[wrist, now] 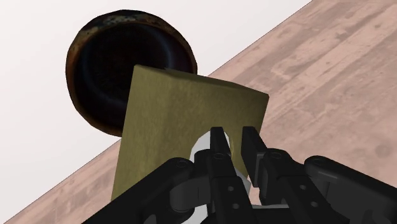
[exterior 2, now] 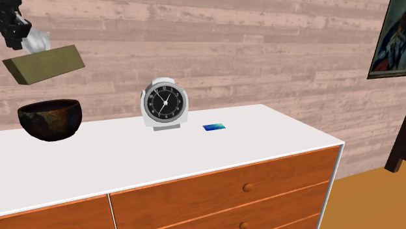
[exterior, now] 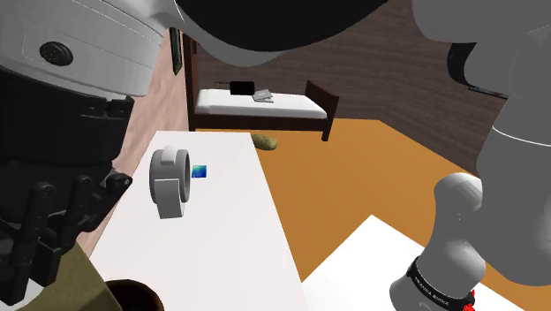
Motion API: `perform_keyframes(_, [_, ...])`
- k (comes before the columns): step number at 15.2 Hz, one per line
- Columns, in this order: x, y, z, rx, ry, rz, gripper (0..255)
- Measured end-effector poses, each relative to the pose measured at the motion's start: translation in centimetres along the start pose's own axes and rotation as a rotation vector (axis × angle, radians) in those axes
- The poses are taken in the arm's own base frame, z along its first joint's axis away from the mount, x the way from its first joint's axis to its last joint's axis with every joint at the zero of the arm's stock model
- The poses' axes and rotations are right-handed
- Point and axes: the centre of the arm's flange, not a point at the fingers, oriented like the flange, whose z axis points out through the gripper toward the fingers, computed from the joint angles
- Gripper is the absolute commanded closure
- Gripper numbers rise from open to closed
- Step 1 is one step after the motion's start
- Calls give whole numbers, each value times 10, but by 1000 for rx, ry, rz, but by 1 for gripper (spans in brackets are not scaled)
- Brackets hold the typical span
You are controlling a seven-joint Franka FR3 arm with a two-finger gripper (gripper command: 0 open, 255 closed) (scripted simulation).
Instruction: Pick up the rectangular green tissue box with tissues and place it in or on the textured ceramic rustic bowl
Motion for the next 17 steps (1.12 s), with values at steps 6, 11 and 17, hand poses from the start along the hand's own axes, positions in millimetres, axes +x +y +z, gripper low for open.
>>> perform_keyframes(6, [-4,13,30,0,0,0,255])
perform_keyframes(11, [-9,23,54,0,0,0,255])
perform_keyframes(17, [-12,29,72,2,3,-1,255])
